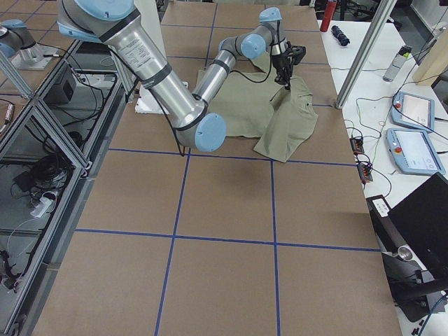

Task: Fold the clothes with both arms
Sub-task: 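Carry the sleeve with the right gripper across the shirt body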

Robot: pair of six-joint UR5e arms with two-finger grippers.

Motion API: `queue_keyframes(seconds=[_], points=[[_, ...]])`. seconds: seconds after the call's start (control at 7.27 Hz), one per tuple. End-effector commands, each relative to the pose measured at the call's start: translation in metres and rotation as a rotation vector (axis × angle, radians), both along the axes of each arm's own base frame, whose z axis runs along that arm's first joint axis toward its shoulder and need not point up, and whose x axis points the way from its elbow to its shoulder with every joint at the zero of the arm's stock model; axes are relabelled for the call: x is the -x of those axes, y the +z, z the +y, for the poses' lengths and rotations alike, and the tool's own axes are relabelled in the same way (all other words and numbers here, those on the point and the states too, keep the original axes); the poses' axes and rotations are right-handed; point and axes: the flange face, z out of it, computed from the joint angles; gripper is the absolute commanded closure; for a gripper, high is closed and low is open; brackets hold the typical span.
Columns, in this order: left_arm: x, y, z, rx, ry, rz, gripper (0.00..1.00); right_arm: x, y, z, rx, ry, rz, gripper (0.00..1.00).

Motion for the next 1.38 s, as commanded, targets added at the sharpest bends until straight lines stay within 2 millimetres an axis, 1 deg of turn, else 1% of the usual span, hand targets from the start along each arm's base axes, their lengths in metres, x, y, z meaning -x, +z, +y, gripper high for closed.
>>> queue_keyframes(seconds=[0.0, 0.14, 0.28, 0.41, 0.69, 0.83, 0.96, 1.1, 1.24], points=[[0.0, 0.003, 0.001, 0.006, 0.001, -0.001, 0.0, 0.124, -0.083, -0.027, -0.041, 0.198, -0.015, 1.0], [0.0, 0.004, 0.001, 0.007, 0.001, -0.001, 0.0, 0.154, -0.098, -0.024, -0.082, 0.217, 0.001, 1.0], [0.0, 0.005, 0.002, 0.009, 0.001, -0.001, 0.0, 0.171, -0.105, -0.009, -0.138, 0.228, 0.024, 1.0], [0.0, 0.008, 0.002, 0.012, 0.003, 0.0, 0.0, 0.206, -0.105, 0.021, -0.213, 0.234, 0.036, 1.0], [0.0, 0.009, 0.0, 0.014, 0.003, 0.0, 0.0, 0.227, -0.135, 0.046, -0.237, 0.213, 0.017, 1.0], [0.0, 0.008, 0.0, 0.013, 0.003, 0.0, 0.0, 0.229, -0.147, 0.051, -0.241, 0.211, 0.001, 1.0], [0.0, 0.009, 0.0, 0.014, 0.003, 0.0, 0.0, 0.229, -0.149, 0.051, -0.239, 0.213, -0.003, 1.0], [0.0, 0.008, 0.0, 0.013, 0.003, 0.0, 0.0, 0.229, -0.161, 0.051, -0.24, 0.211, -0.013, 1.0], [0.0, 0.008, 0.0, 0.012, 0.003, 0.0, 0.0, 0.24, -0.173, 0.061, -0.24, 0.195, -0.019, 0.95]])
